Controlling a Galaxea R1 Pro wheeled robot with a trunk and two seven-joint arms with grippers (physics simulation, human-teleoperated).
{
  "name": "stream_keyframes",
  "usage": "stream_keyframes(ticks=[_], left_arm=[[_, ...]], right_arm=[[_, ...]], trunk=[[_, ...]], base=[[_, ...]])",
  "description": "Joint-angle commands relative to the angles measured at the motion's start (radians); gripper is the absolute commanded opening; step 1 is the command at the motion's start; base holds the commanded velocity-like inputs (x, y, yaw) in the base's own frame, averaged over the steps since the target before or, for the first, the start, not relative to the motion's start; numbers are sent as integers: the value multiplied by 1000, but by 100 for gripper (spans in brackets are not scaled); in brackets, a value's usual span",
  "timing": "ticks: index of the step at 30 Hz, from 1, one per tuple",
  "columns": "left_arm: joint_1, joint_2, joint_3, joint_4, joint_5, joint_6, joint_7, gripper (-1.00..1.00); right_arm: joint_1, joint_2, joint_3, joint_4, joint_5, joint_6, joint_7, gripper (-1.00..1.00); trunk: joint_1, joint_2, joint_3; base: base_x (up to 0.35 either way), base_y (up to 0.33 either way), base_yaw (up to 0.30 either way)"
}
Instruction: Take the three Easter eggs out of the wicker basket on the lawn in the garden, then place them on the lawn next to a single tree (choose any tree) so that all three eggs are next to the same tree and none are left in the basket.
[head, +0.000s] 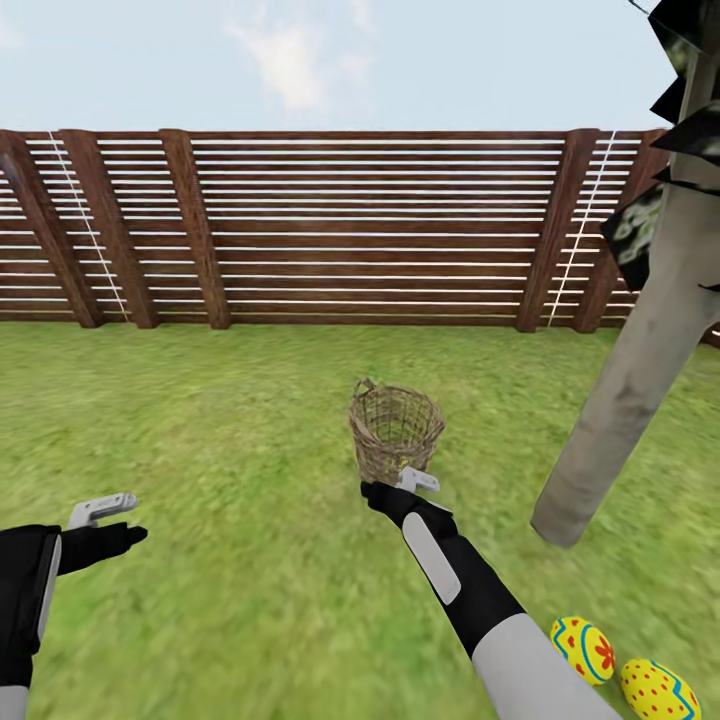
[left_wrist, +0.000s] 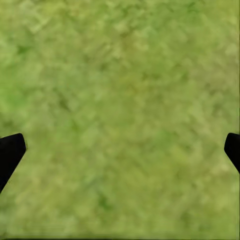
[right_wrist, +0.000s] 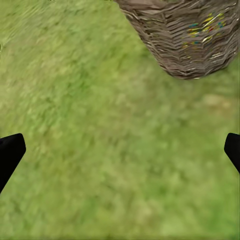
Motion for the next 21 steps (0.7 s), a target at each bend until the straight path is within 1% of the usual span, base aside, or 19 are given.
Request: stream_keyframes(ticks=[1, 6, 11, 15, 18, 21], left_arm=[[-1, -2, -1, -1, -11, 3, -6, 100], [-1, -7, -9, -1, -10, 2, 11, 100], [-1, -7, -9, -6, -8, 3, 7, 100], [-1, -7, -8, -11, -8, 2, 6, 100], [-1, -7, -8, -12, -8, 3, 5, 100], [0, -7, -7, -12, -8, 3, 4, 100]], right_arm=[[-1, 0, 2, -1, -9, 2, -9, 100], [-1, 0, 2, -1, -9, 1, -9, 100], [-1, 0, 1, -2, -9, 0, -8, 100], [-1, 0, 1, -1, -9, 0, -8, 100], [-1, 0, 1, -1, -9, 0, -8, 100], [-1, 0, 1, -1, -9, -1, -8, 100]], trunk=[[-4, 7, 2], [-23, 42, 18], [-23, 42, 19], [-23, 42, 23], [-23, 42, 27], [-23, 42, 28]], base=[[0, 0, 0], [0, 0, 0], [0, 0, -5], [0, 6, -108], [5, 119, -122], [52, 230, -41]])
